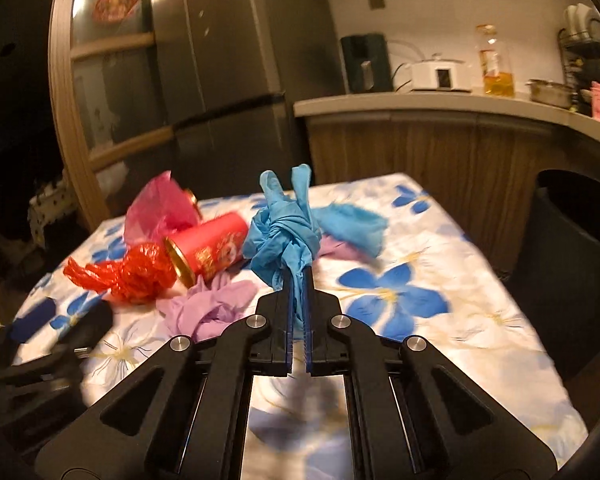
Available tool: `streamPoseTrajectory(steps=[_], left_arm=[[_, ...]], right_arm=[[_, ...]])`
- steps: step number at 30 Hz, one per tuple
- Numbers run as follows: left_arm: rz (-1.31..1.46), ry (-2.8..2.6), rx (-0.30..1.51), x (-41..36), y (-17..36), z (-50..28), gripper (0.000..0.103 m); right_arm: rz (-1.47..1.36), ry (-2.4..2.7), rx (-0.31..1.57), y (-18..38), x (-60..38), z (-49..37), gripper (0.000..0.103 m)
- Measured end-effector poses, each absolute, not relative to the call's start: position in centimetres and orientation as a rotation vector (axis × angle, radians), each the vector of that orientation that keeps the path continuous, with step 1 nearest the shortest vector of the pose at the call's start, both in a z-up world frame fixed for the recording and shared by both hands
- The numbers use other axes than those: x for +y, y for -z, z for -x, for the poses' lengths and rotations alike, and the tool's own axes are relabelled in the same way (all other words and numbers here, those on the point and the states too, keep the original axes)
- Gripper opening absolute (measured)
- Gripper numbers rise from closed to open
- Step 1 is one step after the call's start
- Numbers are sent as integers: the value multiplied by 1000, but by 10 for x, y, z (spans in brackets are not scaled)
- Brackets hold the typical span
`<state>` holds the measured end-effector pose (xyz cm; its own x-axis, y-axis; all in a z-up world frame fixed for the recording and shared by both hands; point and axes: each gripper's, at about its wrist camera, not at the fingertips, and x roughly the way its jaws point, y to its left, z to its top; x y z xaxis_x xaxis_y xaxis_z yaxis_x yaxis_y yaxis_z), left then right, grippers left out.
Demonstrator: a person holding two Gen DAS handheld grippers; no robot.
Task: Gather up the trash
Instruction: 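Grasp the blue glove with the right tool, then grasp the pink glove with the left tool while right tool holds the blue glove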
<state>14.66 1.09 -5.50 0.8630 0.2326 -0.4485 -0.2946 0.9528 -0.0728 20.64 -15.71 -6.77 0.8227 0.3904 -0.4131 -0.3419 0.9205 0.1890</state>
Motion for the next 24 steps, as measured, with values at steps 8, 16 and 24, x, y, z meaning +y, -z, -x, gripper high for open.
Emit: streamPoseTrajectory(steps=[8, 16, 24], left_arm=[[116, -268, 531, -15, 74, -189, 91], [132, -265, 634, -14, 93, -208, 69], [186, -200, 667, -9, 101, -210, 32]], right_arm=[[-150, -366, 420, 57, -188, -194, 4], [-159, -360, 411, 56, -196, -188, 4], [-157, -356, 404, 54, -198, -182, 4]])
